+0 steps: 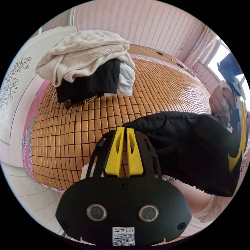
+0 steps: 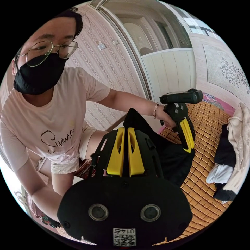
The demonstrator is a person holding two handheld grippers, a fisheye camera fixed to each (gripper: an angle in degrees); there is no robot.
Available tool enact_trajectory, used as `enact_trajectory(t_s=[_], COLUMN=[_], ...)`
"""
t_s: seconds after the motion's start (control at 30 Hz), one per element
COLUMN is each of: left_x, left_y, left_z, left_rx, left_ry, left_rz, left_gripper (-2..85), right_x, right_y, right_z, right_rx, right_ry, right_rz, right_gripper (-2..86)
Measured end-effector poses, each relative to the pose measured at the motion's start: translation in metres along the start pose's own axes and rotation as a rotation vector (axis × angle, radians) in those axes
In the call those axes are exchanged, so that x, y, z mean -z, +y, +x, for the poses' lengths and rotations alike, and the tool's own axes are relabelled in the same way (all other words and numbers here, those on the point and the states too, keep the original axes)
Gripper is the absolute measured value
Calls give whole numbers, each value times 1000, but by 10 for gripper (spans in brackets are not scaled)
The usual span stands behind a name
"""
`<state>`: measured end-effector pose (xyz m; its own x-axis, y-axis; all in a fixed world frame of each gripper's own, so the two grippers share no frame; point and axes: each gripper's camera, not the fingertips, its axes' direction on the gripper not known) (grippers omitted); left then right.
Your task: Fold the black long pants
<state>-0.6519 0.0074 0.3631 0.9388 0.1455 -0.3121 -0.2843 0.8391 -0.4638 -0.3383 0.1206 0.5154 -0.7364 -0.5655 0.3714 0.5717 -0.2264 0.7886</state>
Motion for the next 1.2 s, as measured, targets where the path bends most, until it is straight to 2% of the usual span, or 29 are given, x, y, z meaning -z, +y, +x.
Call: enact_trajectory(t_s=[0.07,0.13,0.2,0.27,0.3,0.37,0.4,0.43,0.47,0.57,0.6,0.7,0.73,0.8,0.87,1.0,1.1,1.2], left_x=[28,34,14,-8,-10,-8,-2,12,25,54,59,69,62,37,3,-7,-4,-3], left_y=[4,2,-7,-1,3,14,15,17,21,38,40,44,39,29,32,38,43,50], left_z=[9,24,44,68,70,60,53,37,19,-6,-6,15,31,59,82,68,59,54], left_rx=[-88,-184,-305,-447,-463,-419,-372,-240,-118,75,81,-10,-61,-188,-329,-246,-182,-127], left_ry=[95,232,351,269,235,19,-28,-85,-78,-77,-58,162,243,346,267,256,157,-13], left_rz=[111,144,-26,-245,-284,-370,-335,-248,-172,15,40,145,133,-29,-277,-337,-350,-404], left_gripper=[-8,-9,-10,-9,-9,-9,-9,-9,-9,-10,-10,-10,-10,-10,-10,-10,-10,-10], right_x=[-3,-7,-12,-16,-18,-19,-19,-20,-20,-24,-27,-34,-38,-42,-47,-76,-92,-81], right_y=[5,7,7,6,6,8,8,7,7,3,1,-6,-11,-19,-24,-23,-17,-17], right_z=[6,11,14,18,23,29,30,29,27,17,15,18,23,35,58,148,193,213], right_rx=[-4,4,12,7,-2,-15,-18,-8,-1,26,30,42,44,42,2,-232,-391,-515], right_ry=[-19,-23,-28,-16,-5,-4,8,4,5,58,79,85,70,68,105,143,209,323], right_rz=[7,9,-1,-14,-23,-18,-14,-10,-7,-15,-28,-41,-45,-55,-87,-218,-300,-291], right_gripper=[5,6,6,6,6,6,7,7,7,7,7,7,7,7,8,9,13,22])
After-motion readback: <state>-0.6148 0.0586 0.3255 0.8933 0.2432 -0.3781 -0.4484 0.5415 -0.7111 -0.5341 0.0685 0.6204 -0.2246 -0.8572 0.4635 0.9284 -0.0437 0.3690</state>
